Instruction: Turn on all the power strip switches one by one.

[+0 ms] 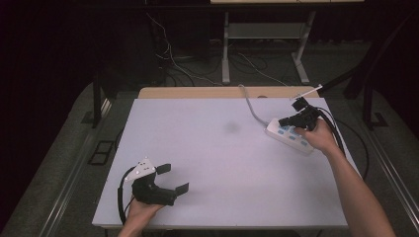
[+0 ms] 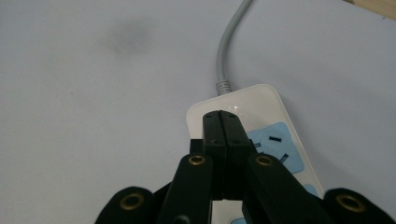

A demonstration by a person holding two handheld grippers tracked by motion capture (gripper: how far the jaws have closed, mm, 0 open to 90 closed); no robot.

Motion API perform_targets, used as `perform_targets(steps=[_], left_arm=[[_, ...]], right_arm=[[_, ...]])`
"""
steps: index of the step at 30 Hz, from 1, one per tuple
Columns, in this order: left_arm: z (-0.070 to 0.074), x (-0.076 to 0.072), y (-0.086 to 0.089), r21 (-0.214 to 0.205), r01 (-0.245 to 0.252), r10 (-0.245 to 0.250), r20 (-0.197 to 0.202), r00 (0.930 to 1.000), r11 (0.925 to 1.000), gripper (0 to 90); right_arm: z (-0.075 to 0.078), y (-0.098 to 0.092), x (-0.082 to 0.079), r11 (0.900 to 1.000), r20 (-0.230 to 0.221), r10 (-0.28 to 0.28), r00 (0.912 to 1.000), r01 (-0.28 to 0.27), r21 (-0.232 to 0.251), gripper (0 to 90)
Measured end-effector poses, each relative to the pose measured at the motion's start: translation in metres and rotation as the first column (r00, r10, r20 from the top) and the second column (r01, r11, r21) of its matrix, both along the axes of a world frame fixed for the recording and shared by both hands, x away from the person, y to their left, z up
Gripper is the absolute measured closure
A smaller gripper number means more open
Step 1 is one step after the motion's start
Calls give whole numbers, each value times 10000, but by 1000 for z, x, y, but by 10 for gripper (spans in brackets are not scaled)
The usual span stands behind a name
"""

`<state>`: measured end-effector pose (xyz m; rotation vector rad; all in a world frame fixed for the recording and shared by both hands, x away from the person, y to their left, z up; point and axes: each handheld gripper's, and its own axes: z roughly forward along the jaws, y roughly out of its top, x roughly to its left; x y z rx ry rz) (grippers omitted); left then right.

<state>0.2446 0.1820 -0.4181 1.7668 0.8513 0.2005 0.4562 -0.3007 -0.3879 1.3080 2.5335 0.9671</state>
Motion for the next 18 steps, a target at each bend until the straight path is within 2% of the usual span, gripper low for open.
perform_targets(steps=[9, 18], left_arm=[[0, 0, 1, -12, -27, 27, 16, 10000, 10000, 0], [0, 0, 1, -10, -12, 12, 20, 10000, 10000, 0]], right_arm=[[-10, 3, 4, 9999, -138, 13, 9999, -15, -128, 900], [-17, 4, 4, 9987, -500, 77, 9987, -102, -491, 900]])
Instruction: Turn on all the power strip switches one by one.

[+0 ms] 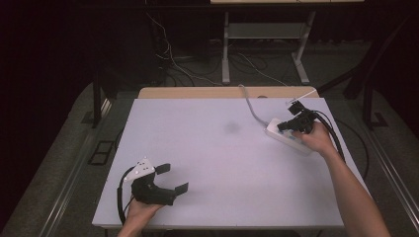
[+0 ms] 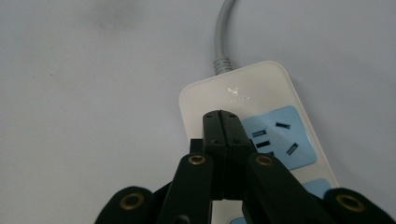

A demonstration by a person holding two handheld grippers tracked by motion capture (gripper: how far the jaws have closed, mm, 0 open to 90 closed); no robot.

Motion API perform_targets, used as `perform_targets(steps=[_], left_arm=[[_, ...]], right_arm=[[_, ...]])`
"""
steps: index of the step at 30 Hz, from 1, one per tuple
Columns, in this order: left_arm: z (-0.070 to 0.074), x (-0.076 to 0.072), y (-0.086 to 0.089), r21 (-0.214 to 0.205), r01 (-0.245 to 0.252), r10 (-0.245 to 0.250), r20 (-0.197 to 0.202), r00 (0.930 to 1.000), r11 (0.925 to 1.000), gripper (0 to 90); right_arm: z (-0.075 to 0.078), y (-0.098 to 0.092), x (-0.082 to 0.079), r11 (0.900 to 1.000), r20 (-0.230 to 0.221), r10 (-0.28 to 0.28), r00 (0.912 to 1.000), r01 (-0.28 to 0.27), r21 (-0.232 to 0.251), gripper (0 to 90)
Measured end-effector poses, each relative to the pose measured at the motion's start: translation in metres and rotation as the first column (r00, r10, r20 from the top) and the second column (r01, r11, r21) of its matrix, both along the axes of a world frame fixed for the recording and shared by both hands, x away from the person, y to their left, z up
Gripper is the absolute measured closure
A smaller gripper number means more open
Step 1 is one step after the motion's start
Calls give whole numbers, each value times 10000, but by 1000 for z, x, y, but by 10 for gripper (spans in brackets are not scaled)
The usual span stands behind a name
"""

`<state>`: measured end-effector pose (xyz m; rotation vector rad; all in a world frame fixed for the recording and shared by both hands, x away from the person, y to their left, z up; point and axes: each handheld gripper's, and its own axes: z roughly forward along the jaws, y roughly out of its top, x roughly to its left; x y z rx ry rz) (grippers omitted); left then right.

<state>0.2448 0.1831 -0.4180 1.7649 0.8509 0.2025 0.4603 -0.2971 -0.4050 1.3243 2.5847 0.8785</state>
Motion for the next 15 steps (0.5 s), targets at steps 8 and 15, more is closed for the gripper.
perform_targets(steps=[8, 15], left_arm=[[0, 0, -1, -22, 35, -35, 1, 10000, 10000, 0], [0, -1, -1, 12, 78, -78, 5, 10000, 10000, 0]], right_arm=[[-2, -1, -2, 9998, 74, 105, 9999, -104, -179, 900], [-3, -2, -2, 9999, 49, 125, 9999, -124, -117, 900]])
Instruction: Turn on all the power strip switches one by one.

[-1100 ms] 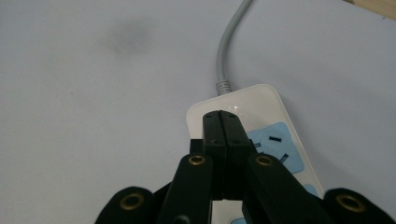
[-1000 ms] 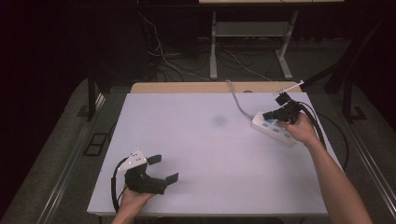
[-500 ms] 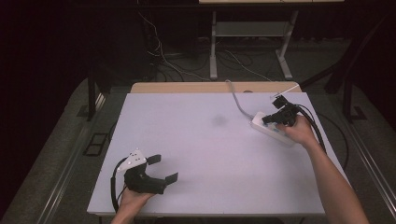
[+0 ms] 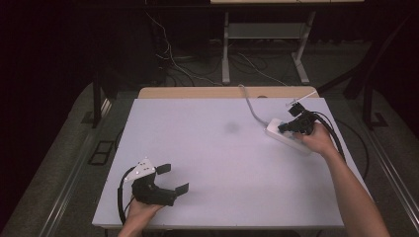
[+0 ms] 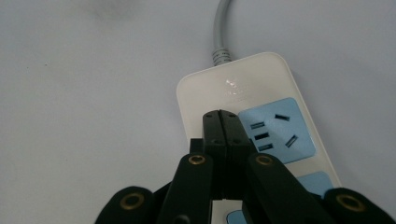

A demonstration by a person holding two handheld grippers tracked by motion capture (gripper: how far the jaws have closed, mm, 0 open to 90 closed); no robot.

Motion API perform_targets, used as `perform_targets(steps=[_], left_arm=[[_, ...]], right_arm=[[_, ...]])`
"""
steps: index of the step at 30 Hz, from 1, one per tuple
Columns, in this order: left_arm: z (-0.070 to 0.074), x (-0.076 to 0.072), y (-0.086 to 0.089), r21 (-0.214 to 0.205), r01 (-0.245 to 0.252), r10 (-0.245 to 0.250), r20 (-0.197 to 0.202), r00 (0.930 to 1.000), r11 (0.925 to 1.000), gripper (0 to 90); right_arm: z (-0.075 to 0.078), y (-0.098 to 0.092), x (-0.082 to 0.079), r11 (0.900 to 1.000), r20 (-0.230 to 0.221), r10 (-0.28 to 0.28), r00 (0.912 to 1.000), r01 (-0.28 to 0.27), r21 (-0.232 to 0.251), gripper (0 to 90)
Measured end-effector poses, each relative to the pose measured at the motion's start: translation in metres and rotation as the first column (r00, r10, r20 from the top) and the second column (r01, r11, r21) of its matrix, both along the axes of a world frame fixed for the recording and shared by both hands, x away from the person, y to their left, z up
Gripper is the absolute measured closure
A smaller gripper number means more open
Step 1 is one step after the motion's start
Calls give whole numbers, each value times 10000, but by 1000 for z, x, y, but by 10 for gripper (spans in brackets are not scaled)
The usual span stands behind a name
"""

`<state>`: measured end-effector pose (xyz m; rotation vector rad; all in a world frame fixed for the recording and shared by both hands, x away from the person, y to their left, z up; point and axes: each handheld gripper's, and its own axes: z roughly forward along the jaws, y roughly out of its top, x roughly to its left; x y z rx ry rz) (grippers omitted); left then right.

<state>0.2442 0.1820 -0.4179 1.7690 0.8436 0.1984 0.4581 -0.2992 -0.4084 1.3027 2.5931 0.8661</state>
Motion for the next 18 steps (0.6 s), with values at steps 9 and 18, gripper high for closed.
perform_targets(steps=[9, 18], left_arm=[[0, 0, -1, 13, 32, -32, 3, 10000, 10000, 0], [1, -1, -1, -8, 69, -69, 10, 10000, 10000, 0]], right_arm=[[-2, -2, 1, 9999, -88, 21, 10000, -20, 137, 900], [-6, -7, -3, 9982, 174, -140, 9998, 129, 584, 900]])
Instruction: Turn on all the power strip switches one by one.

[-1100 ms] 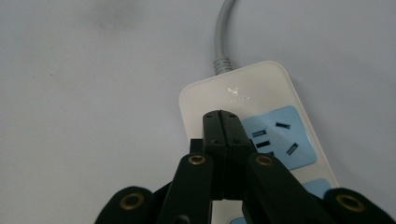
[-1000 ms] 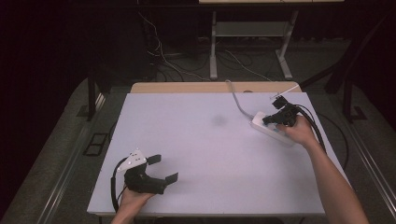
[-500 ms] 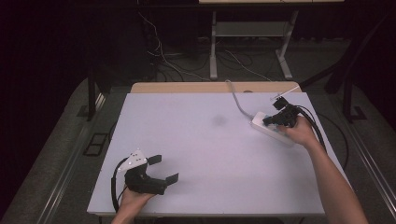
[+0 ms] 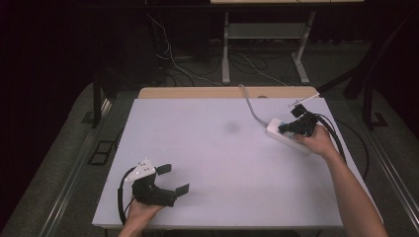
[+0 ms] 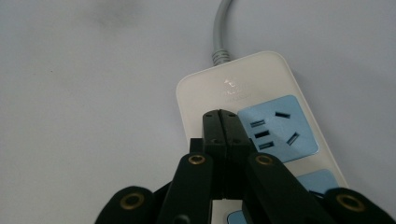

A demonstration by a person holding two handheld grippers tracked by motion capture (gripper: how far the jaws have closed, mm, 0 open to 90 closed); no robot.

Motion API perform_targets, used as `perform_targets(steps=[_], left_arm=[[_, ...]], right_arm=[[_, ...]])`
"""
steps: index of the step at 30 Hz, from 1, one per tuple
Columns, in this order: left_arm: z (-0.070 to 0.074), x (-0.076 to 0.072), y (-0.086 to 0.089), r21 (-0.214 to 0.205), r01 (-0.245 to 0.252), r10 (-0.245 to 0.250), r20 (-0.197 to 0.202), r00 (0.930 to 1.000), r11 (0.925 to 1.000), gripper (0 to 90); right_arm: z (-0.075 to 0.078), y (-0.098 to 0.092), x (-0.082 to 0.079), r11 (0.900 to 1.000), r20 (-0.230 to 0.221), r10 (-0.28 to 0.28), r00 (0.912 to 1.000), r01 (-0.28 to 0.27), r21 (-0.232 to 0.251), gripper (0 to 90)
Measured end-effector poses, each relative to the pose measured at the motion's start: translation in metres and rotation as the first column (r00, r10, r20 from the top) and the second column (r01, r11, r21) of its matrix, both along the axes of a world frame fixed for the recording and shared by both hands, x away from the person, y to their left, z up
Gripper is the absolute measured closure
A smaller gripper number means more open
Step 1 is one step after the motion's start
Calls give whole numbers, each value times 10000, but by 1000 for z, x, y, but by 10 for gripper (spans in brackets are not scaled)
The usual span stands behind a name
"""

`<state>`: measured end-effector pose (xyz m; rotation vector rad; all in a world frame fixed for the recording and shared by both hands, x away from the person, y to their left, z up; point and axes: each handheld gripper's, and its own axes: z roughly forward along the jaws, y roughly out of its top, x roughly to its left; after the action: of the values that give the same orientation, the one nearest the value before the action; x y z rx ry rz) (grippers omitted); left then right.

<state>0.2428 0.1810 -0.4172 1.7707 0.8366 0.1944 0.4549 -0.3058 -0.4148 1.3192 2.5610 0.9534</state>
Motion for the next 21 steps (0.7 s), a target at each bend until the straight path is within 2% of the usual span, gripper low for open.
perform_targets(steps=[4, 21], left_arm=[[0, 0, -1, 39, 29, -29, 13, 10000, 10000, 0], [0, 0, 0, -20, -38, 38, 1, 10000, 10000, 0]], right_arm=[[-1, 1, -1, 10000, 132, 8, 9999, -7, -55, 900], [-1, 1, -3, 9999, 197, 9, 9998, -7, -105, 900]])
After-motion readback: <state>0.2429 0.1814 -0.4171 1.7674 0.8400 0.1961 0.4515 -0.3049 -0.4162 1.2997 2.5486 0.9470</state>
